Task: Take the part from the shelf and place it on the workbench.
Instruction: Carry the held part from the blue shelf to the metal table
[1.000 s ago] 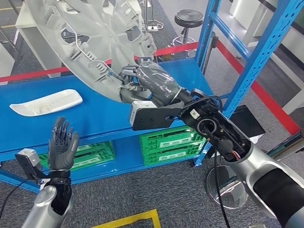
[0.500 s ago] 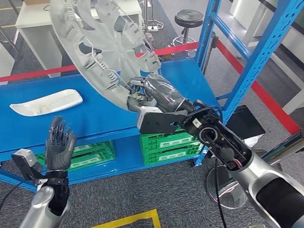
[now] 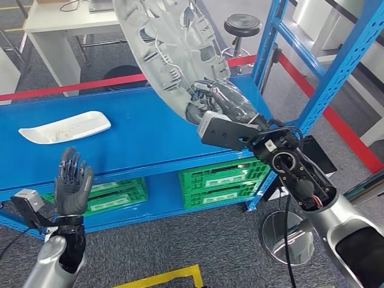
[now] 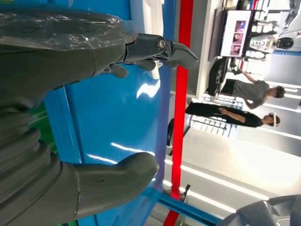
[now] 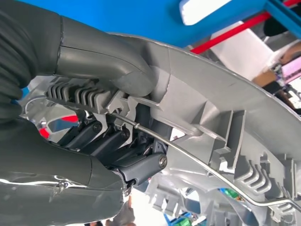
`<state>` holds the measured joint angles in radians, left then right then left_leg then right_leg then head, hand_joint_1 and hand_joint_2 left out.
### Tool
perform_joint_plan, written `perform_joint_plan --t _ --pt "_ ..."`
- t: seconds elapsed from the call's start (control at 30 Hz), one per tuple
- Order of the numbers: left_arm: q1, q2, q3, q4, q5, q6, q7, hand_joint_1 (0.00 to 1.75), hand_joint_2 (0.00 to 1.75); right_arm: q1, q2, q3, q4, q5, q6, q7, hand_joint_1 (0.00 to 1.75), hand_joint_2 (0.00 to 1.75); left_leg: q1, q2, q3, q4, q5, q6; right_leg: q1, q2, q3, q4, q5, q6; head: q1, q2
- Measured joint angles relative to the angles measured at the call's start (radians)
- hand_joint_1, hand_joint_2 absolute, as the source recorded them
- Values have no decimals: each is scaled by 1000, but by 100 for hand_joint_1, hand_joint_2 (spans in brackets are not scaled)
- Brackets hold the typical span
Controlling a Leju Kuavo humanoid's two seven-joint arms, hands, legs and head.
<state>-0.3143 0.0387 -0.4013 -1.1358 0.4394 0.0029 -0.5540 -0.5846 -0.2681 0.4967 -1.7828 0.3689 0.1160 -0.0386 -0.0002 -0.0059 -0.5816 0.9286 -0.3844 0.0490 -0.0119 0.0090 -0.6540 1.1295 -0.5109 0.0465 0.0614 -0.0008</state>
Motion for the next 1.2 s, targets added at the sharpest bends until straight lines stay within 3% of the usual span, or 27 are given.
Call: perform_joint_plan --t 0.07,0.1,0.17,0.23,0.27,0.37,0.43,0.53,0.57,0.6,0.63,0.73,0.8,0.87,0.93,0.97,1.03,1.07,1.1,1.13,1.2 --pt "4 0 0 0 0 0 0 0 175 11 -5 -4 -2 1 0 3 175 175 1 0 0 2 0 0 -5 -1 -46 114 -36 6 4 0" --pt "5 0 0 0 0 0 0 0 175 16 -7 -6 -2 1 0 5 175 175 3 0 0 4 -1 -1 -9 -1 -44 117 -25 9 6 0" --pt "7 0 0 -1 0 0 0 0 175 20 -10 -8 -2 1 0 7 175 175 8 -1 -2 12 -4 -7 -16 -3 13 11 39 14 10 0" --pt "6 0 0 -2 0 0 1 0 175 21 -12 -10 -4 1 0 7 175 175 10 -3 -7 23 -9 -20 -18 0 79 -113 80 17 15 0" --pt "5 0 1 -4 0 0 1 0 175 20 -12 -11 -6 1 0 6 175 175 9 -4 -12 28 -9 -28 -17 3 93 -144 85 15 15 0" --pt "5 1 4 -6 0 0 1 0 175 21 -14 -15 -9 2 -1 7 175 175 7 -7 -24 37 -3 -47 -15 5 83 -150 89 -7 7 0" --pt "5 2 5 -6 0 0 1 0 175 21 -14 -15 -10 1 -1 7 175 175 10 -4 -46 81 -43 -57 -16 3 71 -151 100 -24 -4 0" --pt "6 3 6 -6 0 0 1 0 175 21 -15 -16 -12 1 -1 8 175 175 11 -1 -114 272 -169 -67 -11 0 45 -151 119 -43 -15 0" --pt "7 3 6 -6 0 0 1 0 175 22 -15 -15 -12 2 -1 8 175 175 11 -1 -127 320 -190 -66 -8 0 35 -151 126 -46 -17 0" --pt "7 3 6 -6 0 0 1 0 175 22 -15 -15 -12 2 -1 8 175 175 10 -1 -123 336 -193 -63 -5 0 26 -151 133 -47 -18 0" --pt "6 3 6 -6 0 0 1 0 175 22 -15 -15 -12 2 0 8 175 175 8 -1 -101 314 -178 -57 -2 1 18 -151 140 -47 -19 0" --pt "3 3 6 -9 0 2 1 0 175 22 -15 -15 -12 7 0 7 175 175 -6 1 31 111 -116 -27 5 1 -1 -152 161 -44 -19 0" --pt "0 3 6 -13 1 4 0 0 175 22 -15 -16 -12 13 2 4 175 175 -16 4 72 36 -102 -17 3 -1 -4 -156 175 -35 -18 0" --pt "0 3 6 -14 3 8 0 0 175 22 -15 -16 -12 17 5 0 175 175 -17 5 69 22 -85 -13 1 -2 -7 -165 190 -23 -19 0" --pt "0 2 6 -15 5 10 0 0 175 22 -15 -17 -12 19 9 -7 175 175 -11 8 62 5 -62 -4 1 -2 -18 -147 162 -12 -19 0" --pt "0 1 6 -16 5 12 0 0 175 22 -15 -17 -12 19 11 -10 175 175 -6 10 55 -3 -49 0 1 -2 -30 -110 120 -6 -17 0" --pt "2 0 6 -16 7 14 0 0 175 22 -15 -18 -12 21 14 -14 175 175 -5 10 34 -5 -30 4 -5 -3 -60 18 19 4 -9 0" --pt "3 0 6 -16 7 16 0 0 175 22 -15 -18 -12 21 15 -15 175 175 -4 10 22 -3 -22 3 -7 -3 -70 81 -10 8 -7 0" --pt "5 0 6 -16 8 17 0 0 175 23 -15 -18 -12 22 16 -16 175 175 -3 10 9 -1 -13 0 -9 -4 -68 118 -15 13 -5 0" --pt "6 0 6 -16 8 17 0 0 175 23 -15 -19 -12 22 18 -16 175 175 -2 10 -5 3 -6 -3 -11 -4 -51 123 0 17 -4 0" --pt "6 -1 6 -17 8 18 0 0 175 22 -15 -19 -12 24 21 -17 175 175 2 10 -31 17 6 -12 -16 -4 31 30 46 23 1 0"
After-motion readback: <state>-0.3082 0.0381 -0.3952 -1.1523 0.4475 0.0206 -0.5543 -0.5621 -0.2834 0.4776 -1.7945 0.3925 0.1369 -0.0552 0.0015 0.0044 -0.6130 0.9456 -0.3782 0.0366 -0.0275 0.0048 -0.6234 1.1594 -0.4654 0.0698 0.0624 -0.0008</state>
